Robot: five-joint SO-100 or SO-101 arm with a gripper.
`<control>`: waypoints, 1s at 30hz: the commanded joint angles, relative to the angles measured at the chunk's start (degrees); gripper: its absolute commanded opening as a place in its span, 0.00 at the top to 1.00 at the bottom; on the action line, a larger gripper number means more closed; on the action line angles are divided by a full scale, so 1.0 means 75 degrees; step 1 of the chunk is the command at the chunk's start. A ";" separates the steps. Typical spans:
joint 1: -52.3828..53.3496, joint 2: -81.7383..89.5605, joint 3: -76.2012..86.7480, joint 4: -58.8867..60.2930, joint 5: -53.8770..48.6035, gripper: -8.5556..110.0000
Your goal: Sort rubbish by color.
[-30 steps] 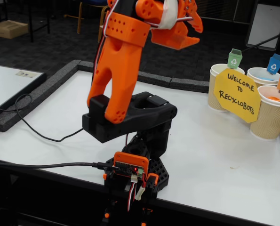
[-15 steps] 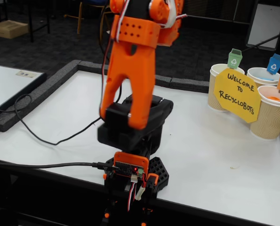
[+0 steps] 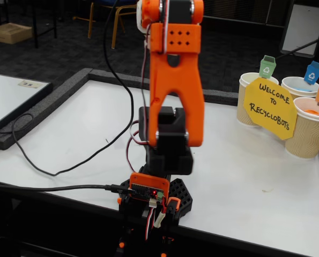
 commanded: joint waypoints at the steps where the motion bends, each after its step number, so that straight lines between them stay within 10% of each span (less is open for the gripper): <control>1: -0.0844 0.0047 -0.0094 0.0012 -0.0152 0.93; 21: -0.2074 0.0047 -0.0047 -0.0059 -0.0141 0.93; 30: -0.0281 0.0023 0.0316 -0.0539 -0.0152 0.93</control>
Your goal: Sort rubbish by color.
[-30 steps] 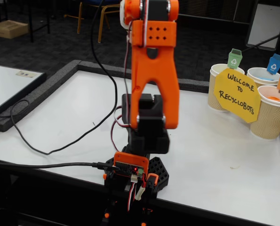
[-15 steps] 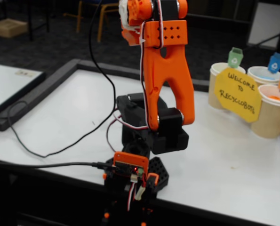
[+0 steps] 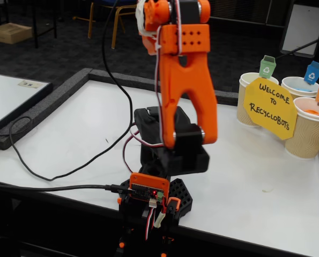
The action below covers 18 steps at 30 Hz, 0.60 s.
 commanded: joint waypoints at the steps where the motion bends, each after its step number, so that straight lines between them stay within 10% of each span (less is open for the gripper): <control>1: 0.0961 0.0000 0.0012 -0.0410 -0.0152 0.93; 18: 0.5238 -0.0223 0.0551 -0.1312 -0.0152 0.93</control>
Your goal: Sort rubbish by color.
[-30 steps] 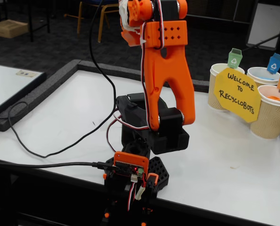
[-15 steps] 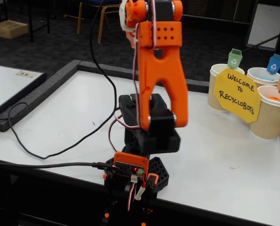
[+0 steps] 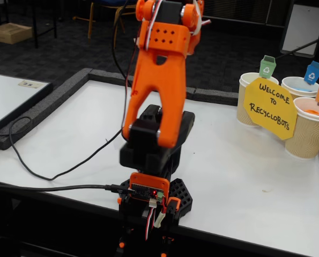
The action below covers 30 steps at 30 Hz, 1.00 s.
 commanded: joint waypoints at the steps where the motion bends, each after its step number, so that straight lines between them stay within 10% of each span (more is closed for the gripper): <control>1: 0.0996 -0.0223 -0.0141 -0.0316 -0.0152 0.93; 30: 0.3105 -0.0223 0.0961 -0.1453 -0.0152 0.93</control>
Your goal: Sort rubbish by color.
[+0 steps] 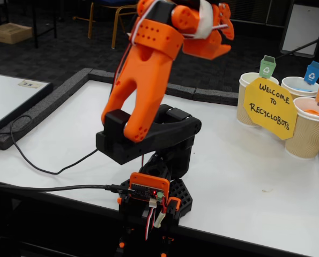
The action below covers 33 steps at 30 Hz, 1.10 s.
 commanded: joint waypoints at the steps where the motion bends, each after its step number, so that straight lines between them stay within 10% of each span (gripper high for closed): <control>1: -0.0035 -0.0223 0.0586 -0.0973 -0.0152 0.93; 33: -0.2941 0.0867 0.7102 -0.3656 -0.0152 0.92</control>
